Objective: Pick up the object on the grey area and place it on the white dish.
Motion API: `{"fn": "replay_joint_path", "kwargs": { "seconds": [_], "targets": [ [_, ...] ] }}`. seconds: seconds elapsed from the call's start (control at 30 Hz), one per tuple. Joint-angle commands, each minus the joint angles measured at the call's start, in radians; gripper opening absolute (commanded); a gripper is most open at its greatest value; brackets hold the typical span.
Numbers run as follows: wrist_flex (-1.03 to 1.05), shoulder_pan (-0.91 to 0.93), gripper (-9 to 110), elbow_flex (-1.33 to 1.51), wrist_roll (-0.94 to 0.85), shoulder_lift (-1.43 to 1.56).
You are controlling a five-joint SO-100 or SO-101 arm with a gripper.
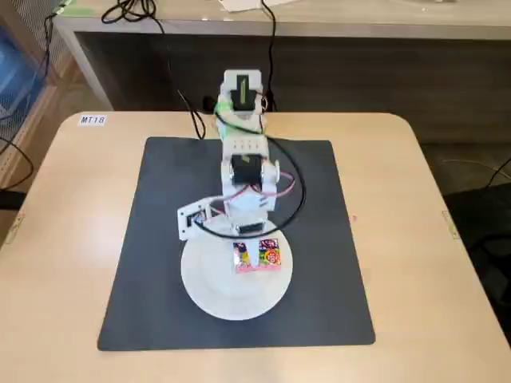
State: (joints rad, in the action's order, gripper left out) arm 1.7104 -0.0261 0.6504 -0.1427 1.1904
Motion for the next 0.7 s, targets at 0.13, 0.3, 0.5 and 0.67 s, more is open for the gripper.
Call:
{"fn": "replay_joint_path", "kwargs": {
  "seconds": [0.13, 0.3, 0.5, 0.67],
  "targets": [
    [-0.015, -0.012, 0, 0.132, 0.011, 0.634],
    [-0.448, 0.000, 0, 1.011, 0.002, 1.331],
    [-0.727, -0.018, 0, 1.658, 0.044, 1.710],
    [-0.822, 0.003, 0, 2.019, 0.067, 1.881]
  ]
}}
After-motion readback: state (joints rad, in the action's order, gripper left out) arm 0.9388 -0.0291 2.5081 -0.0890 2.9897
